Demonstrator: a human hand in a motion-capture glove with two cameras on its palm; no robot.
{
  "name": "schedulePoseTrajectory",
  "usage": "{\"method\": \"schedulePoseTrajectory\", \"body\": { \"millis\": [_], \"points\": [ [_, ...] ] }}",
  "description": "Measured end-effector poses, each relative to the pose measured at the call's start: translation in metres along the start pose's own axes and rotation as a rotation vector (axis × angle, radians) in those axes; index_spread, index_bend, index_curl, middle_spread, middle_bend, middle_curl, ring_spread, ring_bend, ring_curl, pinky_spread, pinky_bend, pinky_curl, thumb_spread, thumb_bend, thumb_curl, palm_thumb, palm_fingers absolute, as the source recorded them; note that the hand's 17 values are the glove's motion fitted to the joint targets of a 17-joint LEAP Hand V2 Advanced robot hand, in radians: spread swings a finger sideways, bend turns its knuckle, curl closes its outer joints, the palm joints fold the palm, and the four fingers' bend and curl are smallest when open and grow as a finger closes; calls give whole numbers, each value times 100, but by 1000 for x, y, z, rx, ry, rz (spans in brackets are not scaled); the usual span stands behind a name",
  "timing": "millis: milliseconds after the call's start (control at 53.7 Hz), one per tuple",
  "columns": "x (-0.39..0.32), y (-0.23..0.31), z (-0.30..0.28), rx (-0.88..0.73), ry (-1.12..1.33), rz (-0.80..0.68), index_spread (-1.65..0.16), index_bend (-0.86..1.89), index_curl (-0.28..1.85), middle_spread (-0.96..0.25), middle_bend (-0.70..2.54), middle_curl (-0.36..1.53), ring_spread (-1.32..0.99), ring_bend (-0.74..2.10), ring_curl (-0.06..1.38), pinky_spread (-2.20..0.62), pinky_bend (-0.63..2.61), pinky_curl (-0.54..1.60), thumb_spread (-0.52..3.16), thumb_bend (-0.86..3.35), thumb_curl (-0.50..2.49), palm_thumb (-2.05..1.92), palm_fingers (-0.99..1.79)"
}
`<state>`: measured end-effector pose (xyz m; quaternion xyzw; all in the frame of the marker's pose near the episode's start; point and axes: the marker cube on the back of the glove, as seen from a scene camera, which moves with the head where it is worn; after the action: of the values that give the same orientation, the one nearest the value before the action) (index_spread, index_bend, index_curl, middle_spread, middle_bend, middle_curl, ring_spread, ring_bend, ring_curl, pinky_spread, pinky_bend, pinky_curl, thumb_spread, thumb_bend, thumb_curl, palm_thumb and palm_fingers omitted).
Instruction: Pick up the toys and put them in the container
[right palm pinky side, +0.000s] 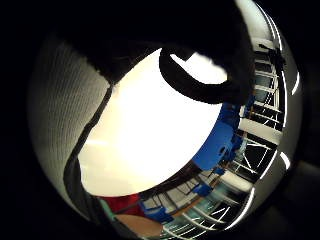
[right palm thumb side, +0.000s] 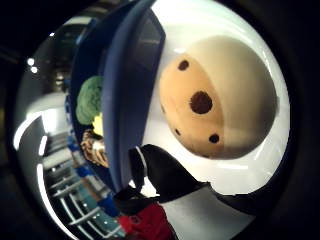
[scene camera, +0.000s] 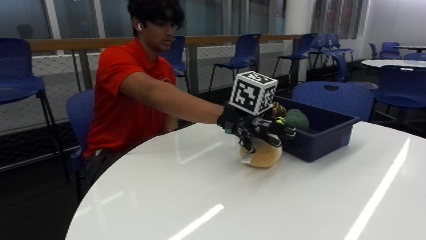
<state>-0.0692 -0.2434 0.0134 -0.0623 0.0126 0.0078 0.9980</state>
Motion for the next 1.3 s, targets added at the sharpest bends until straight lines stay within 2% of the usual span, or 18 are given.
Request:
{"method": "schedulePoseTrajectory", "body": {
  "millis": [466,652,764,875,1118,1304],
  "points": [
    [-18,-12,33,-34,-46,-47,-29,8,13,0,10,15,7,18,19,13,126,35,94,-6,24,-6,-29],
    [-23,-17,43,-48,22,-34,-34,12,13,-2,13,16,5,44,27,6,130,35,104,0,27,4,-2],
    [-24,-18,43,-56,55,-22,-38,17,15,-7,22,19,-4,66,32,-2,118,31,112,2,30,12,22],
    [-24,-19,41,-60,62,-15,-40,18,18,-14,28,23,-14,77,35,-8,110,29,116,1,32,15,32],
    [-27,-14,39,9,46,-18,-40,16,21,-30,40,30,-34,83,35,-32,110,30,127,9,40,36,70],
    [-18,3,42,42,-16,-24,-40,17,22,-38,40,33,-45,84,37,-40,114,34,120,15,49,54,79]
  ]
}}
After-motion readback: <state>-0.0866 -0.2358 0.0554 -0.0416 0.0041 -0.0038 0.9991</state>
